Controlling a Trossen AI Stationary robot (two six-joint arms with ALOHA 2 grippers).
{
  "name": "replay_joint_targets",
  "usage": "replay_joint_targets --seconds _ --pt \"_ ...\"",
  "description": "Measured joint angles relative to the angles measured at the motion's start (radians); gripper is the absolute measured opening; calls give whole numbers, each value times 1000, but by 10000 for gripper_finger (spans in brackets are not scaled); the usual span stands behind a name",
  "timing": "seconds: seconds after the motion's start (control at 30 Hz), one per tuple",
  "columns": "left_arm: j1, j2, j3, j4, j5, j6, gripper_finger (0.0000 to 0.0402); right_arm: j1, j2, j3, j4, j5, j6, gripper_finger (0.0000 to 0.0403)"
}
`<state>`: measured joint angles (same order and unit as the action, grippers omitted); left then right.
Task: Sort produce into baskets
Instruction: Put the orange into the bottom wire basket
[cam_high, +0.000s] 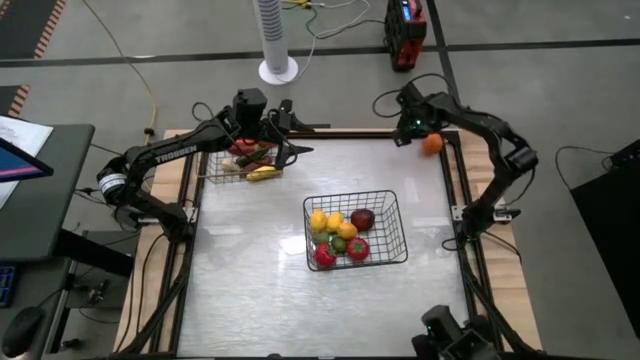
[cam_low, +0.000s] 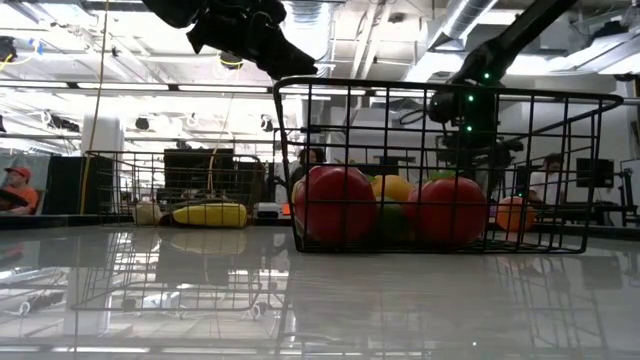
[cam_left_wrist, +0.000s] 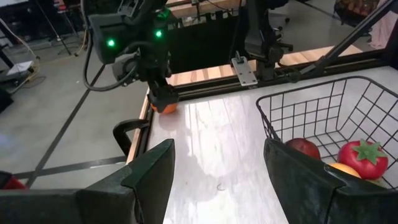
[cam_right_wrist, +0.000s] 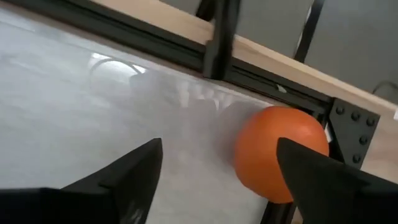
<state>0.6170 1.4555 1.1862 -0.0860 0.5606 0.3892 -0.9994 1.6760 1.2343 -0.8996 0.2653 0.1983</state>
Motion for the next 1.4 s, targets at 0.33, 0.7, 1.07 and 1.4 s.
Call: replay_joint_targets --seconds 0.33,0.7,1.07,1.4 --pt "0 0 0 1 -8 10 235 -97 50 2 -35 -16 182 395" --pt "0 0 0 1 -12 9 235 -45 78 5 -97 3 199 371" --pt "0 0 0 1 -51 11 235 217 -40 1 -192 -3 249 370" --pt "0 0 0 -7 -45 7 235 146 14 0 88 -25 60 370"
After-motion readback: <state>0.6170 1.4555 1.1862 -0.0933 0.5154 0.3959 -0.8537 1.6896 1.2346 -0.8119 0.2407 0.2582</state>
